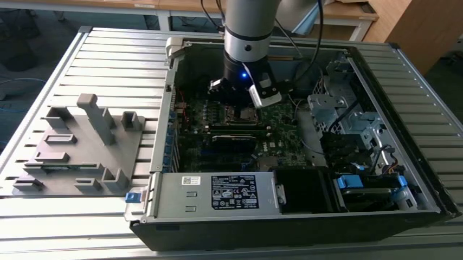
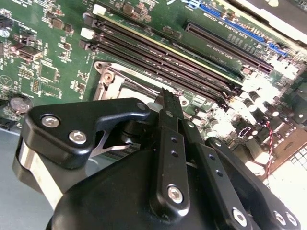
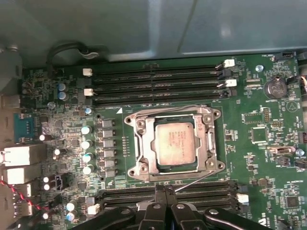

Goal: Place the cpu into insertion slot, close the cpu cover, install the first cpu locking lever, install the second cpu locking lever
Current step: 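Install the second cpu locking lever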

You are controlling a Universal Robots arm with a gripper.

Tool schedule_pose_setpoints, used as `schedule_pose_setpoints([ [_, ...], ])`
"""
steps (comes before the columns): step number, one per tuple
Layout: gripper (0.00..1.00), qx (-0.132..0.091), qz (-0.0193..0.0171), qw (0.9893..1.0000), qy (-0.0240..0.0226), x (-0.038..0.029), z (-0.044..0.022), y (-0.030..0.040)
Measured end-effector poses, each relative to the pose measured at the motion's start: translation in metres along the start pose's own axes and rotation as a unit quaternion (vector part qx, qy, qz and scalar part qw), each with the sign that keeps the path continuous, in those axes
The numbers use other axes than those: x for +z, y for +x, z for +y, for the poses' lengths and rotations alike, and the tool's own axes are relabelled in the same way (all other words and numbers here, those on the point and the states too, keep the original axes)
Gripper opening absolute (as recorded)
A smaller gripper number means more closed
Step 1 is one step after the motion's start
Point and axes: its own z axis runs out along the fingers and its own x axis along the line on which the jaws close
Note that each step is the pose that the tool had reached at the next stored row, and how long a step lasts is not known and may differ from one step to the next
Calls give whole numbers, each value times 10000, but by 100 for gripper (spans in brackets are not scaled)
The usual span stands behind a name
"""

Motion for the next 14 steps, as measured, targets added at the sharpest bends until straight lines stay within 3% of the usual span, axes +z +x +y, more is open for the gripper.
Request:
schedule_pose_setpoints([
  [6, 10, 0, -4, 10000, 0, 16, -10, 68],
  [14, 10, 0, -4, 10000, -1, 23, -55, 65],
])
